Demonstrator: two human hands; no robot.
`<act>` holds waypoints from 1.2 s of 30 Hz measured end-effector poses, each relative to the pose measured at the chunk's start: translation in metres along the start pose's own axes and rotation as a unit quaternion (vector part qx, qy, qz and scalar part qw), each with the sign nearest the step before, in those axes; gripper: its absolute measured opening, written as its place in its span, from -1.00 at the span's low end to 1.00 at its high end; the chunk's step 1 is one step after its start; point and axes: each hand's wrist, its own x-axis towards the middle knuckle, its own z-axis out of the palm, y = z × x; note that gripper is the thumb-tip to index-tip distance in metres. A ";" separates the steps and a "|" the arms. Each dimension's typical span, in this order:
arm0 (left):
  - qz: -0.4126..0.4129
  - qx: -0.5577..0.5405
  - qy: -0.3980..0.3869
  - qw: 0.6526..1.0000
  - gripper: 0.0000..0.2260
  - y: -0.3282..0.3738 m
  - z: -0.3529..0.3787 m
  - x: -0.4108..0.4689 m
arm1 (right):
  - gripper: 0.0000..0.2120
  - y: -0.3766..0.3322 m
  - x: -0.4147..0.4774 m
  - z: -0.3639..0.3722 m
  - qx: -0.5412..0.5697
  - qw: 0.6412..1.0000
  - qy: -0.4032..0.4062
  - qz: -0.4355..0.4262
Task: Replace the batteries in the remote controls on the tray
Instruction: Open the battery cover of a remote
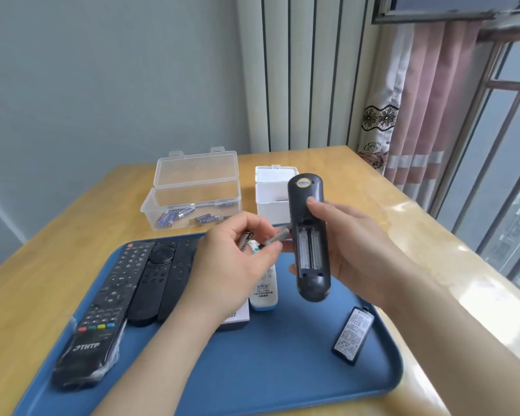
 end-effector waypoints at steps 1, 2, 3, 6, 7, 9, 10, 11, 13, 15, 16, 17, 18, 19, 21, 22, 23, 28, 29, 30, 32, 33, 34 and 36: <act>0.028 0.069 0.000 0.997 -0.87 -0.001 0.000 -0.001 | -0.79 0.002 0.000 0.000 -0.008 1.000 0.003 -0.001; 0.064 0.138 -0.009 0.988 -0.87 0.000 -0.001 -0.003 | -0.79 0.003 0.000 0.000 -0.016 1.000 0.002 -0.001; 0.095 0.198 -0.029 0.975 -0.83 0.000 -0.003 -0.003 | -0.79 0.005 0.001 0.000 -0.021 1.000 0.000 0.000; 0.126 0.241 -0.077 0.959 -0.61 -0.004 -0.007 -0.002 | -0.76 0.010 0.003 0.000 -0.021 1.000 -0.004 -0.001; 0.120 0.215 -0.071 0.967 -0.63 -0.009 -0.009 -0.001 | -0.76 0.013 0.004 0.000 -0.019 1.000 -0.003 -0.004; 0.072 0.141 -0.047 0.986 -0.70 -0.014 -0.010 0.001 | -0.75 0.016 0.005 0.001 -0.018 1.000 0.005 -0.013; 0.049 0.096 -0.035 0.994 -0.71 -0.014 -0.010 0.000 | -0.75 0.018 0.006 0.001 -0.018 1.000 0.011 -0.015; 0.035 0.044 -0.026 0.998 -0.73 -0.014 -0.010 0.000 | -0.75 0.020 0.006 0.002 -0.018 1.000 0.016 -0.016; 0.011 -0.060 -0.028 0.998 -0.80 -0.010 -0.008 0.000 | -0.76 0.022 0.007 0.004 -0.015 0.999 0.021 -0.018; -0.001 -0.132 -0.047 0.990 -0.85 -0.006 -0.004 -0.002 | -0.77 0.024 0.008 0.006 -0.003 0.999 0.030 -0.023; 0.004 -0.149 -0.052 0.987 -0.86 -0.006 -0.002 -0.002 | -0.77 0.025 0.008 0.006 0.004 0.999 0.035 -0.025; 0.013 -0.157 -0.049 0.986 -0.87 -0.007 0.001 -0.003 | -0.77 0.026 0.008 0.007 0.008 0.999 0.039 -0.027; 0.024 -0.164 -0.043 0.985 -0.87 -0.007 0.002 -0.003 | -0.77 0.028 0.008 0.008 0.012 0.999 0.042 -0.027; 0.031 -0.172 -0.033 0.984 -0.87 -0.006 0.002 -0.004 | -0.77 0.028 0.008 0.008 0.016 0.999 0.043 -0.025; 0.032 -0.193 -0.009 0.981 -0.86 -0.002 0.001 -0.005 | -0.77 0.029 0.009 0.008 0.031 0.999 0.039 -0.016; 0.036 -0.190 -0.004 0.981 -0.85 -0.001 0.001 -0.006 | -0.76 0.029 0.009 0.009 0.039 0.998 0.037 -0.011; 0.042 -0.177 -0.005 0.983 -0.84 -0.001 0.002 -0.007 | -0.76 0.030 0.008 0.009 0.047 0.998 0.034 -0.009; 0.055 -0.062 -0.039 0.996 -0.79 0.003 0.005 -0.014 | -0.77 0.029 0.008 0.010 0.058 0.997 0.047 -0.016; 0.063 -0.034 -0.041 0.997 -0.81 0.004 0.005 -0.015 | -0.75 0.029 0.008 0.010 0.057 0.997 0.055 -0.016; 0.075 -0.010 -0.040 0.996 -0.83 0.005 0.006 -0.016 | -0.73 0.030 0.008 0.010 0.057 0.996 0.064 -0.014; 0.125 0.042 -0.023 0.991 -0.89 0.002 0.007 -0.015 | -0.72 0.030 0.008 0.011 0.060 0.995 0.080 -0.011; 0.148 0.067 -0.019 0.987 -0.91 -0.001 0.008 -0.014 | -0.73 0.031 0.008 0.011 0.066 0.994 0.086 -0.010; 0.160 0.082 -0.020 0.984 -0.92 -0.003 0.008 -0.013 | -0.73 0.031 0.007 0.012 0.073 0.993 0.089 -0.011; 0.164 0.087 -0.024 0.982 -0.92 -0.007 0.010 -0.012 | -0.74 0.031 0.007 0.012 0.083 0.992 0.092 -0.013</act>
